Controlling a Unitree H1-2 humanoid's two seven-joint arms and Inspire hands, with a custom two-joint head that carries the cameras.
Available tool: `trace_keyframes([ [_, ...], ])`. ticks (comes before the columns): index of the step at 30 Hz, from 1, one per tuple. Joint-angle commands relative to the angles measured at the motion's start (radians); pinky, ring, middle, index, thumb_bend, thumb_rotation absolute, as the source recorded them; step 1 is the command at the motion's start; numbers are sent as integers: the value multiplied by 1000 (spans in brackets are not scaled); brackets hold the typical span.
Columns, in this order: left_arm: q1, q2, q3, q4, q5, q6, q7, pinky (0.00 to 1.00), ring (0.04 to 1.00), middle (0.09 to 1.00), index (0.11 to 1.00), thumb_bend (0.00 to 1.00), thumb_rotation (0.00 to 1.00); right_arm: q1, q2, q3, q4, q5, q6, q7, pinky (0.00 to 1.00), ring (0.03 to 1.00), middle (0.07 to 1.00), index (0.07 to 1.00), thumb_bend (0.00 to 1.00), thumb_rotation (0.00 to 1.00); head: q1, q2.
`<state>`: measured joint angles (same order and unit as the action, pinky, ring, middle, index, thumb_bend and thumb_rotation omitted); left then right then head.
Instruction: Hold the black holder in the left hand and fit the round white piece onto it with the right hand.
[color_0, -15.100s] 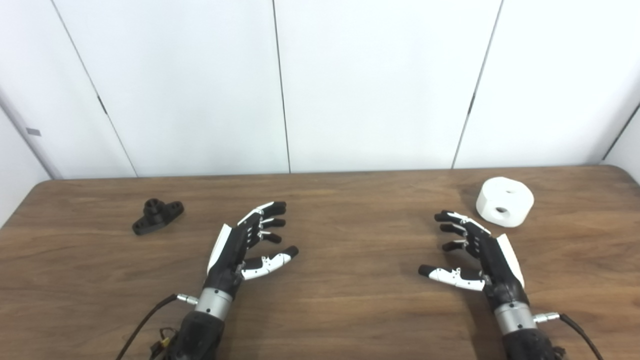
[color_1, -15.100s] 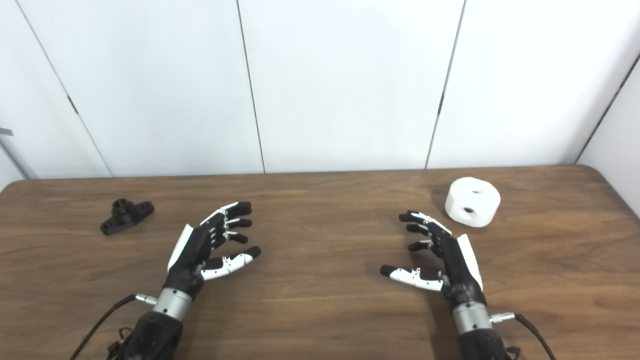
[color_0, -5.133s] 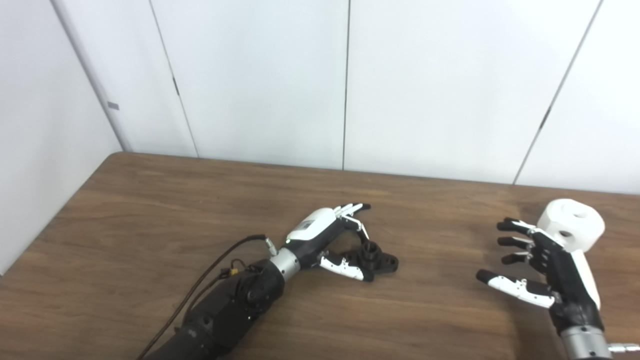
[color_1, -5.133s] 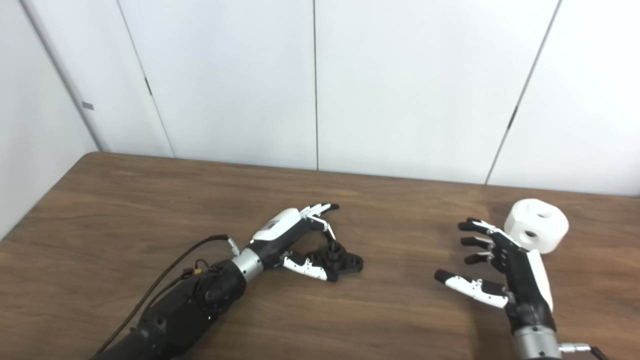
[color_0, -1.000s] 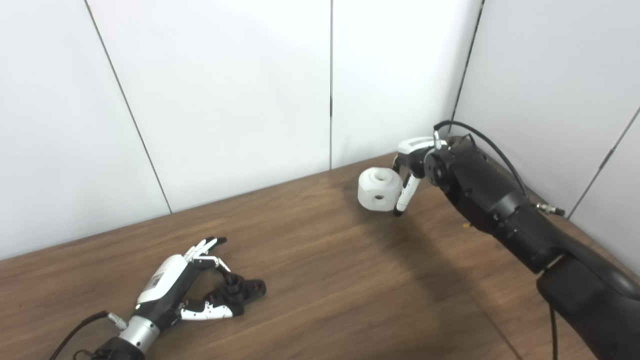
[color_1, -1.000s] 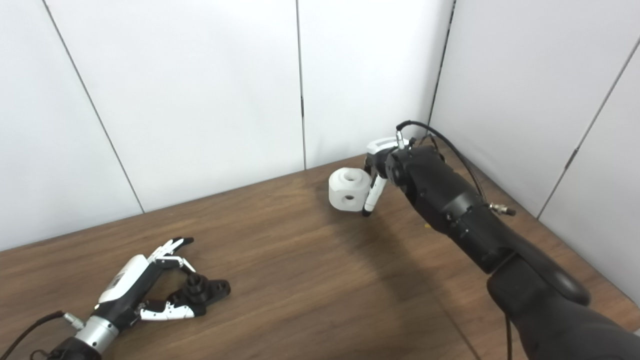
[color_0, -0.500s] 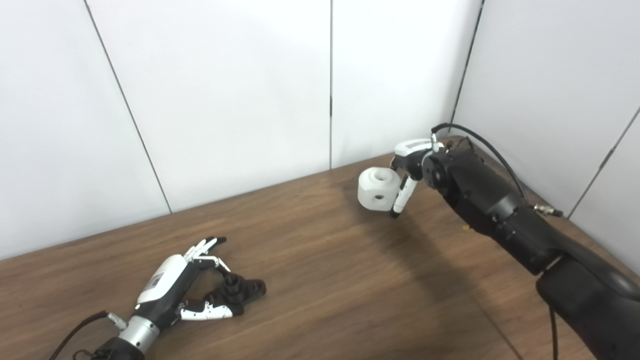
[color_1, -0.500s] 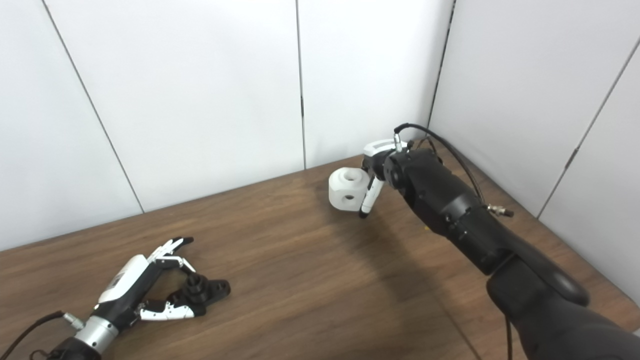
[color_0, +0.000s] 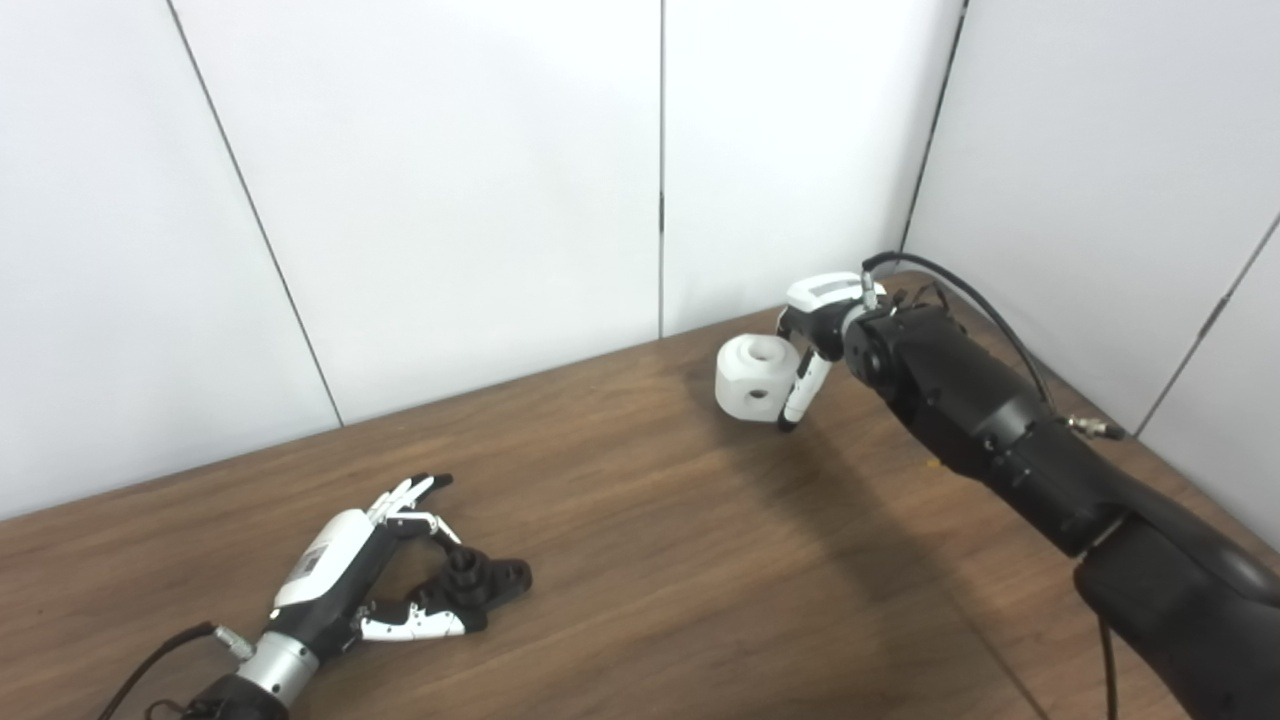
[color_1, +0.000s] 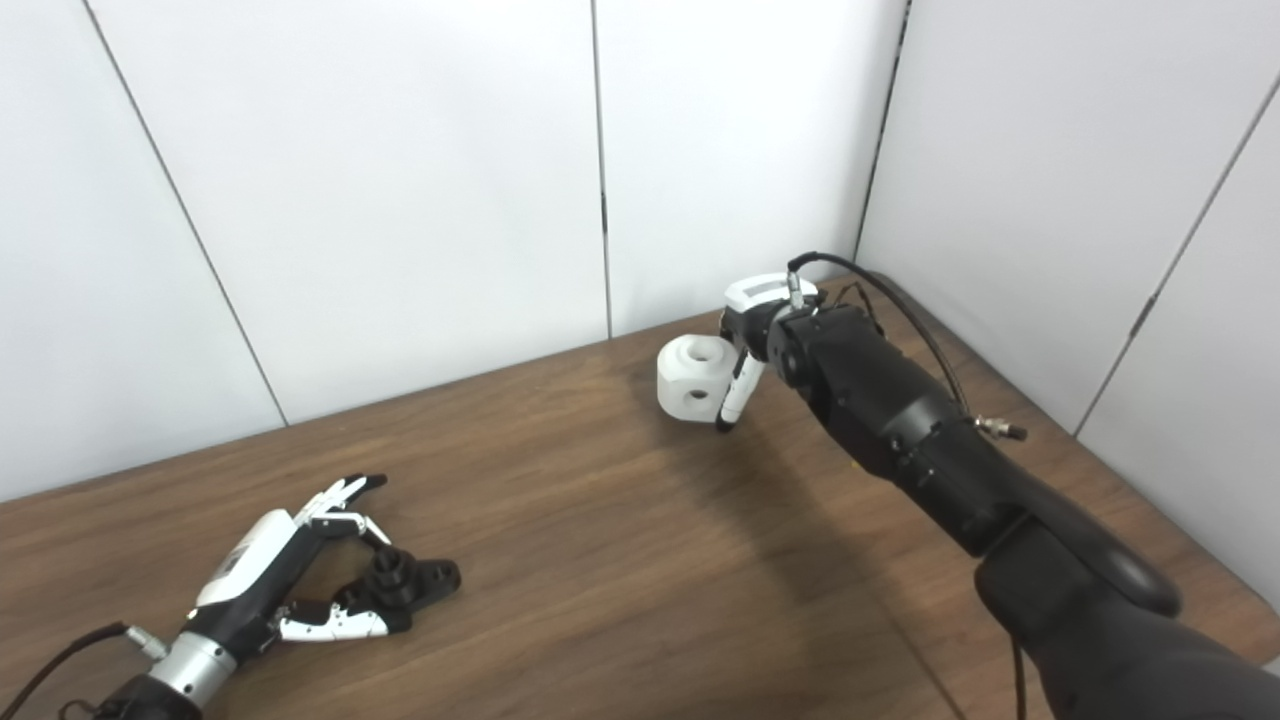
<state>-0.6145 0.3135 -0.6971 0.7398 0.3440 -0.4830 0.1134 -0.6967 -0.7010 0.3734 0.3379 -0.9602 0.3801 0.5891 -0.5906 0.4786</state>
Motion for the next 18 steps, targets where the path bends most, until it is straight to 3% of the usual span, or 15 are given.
trace_keyframes([
  [1, 147, 16, -56, 74, 62, 14, -105, 1000, 1000, 955, 482, 524, 58, -59, -16, -11, -10, -11, -8, -44, 917, 955, 935, 781, 982, 411, 1, 0],
  [18, 155, 20, -51, 56, 59, 13, -116, 1000, 1000, 958, 482, 524, 61, -56, -4, -7, 8, 2, -21, -79, 875, 936, 918, 769, 1000, 410, 9, 12],
])
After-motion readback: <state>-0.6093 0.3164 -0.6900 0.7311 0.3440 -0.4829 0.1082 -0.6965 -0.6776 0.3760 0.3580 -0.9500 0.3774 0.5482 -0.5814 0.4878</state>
